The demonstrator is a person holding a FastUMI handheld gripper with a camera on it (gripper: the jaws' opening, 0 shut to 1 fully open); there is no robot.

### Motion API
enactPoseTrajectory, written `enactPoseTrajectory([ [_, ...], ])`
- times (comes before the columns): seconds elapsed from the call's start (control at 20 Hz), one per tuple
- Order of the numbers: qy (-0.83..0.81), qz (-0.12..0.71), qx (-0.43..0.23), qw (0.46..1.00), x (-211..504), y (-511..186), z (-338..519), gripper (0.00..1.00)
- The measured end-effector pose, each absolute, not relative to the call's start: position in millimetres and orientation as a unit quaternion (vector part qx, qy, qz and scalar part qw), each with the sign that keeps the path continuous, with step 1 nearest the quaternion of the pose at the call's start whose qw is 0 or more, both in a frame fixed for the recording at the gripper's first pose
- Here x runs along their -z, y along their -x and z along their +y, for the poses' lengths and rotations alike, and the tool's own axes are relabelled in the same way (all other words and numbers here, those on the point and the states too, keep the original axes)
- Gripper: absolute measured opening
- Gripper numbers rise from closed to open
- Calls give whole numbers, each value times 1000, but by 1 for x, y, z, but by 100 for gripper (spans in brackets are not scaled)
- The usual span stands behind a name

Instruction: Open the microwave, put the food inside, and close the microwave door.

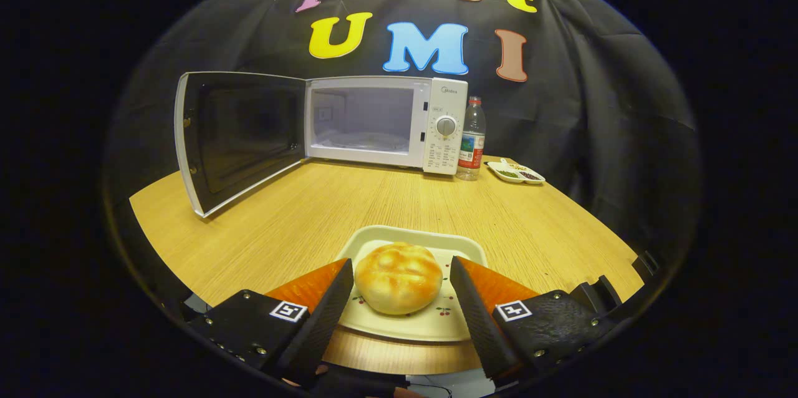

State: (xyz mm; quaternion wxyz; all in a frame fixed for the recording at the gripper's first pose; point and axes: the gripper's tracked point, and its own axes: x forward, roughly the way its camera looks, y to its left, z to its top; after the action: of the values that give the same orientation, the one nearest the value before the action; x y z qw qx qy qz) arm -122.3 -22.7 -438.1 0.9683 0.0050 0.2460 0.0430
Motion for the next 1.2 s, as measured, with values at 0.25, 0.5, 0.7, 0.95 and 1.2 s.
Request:
enactPoseTrajectory([
  [0.25, -11, 259, -57, 964, 450, 125, -19, 92],
  [0.5, 8, 245, -75, 967, 446, 127, -12, 69],
  [0.7, 23, 222, -79, 972, 432, 126, -8, 69],
  [0.95, 10, 205, -92, 974, 411, 117, 5, 69],
  [1.2, 3, 173, -116, 978, 371, 97, 24, 69],
])
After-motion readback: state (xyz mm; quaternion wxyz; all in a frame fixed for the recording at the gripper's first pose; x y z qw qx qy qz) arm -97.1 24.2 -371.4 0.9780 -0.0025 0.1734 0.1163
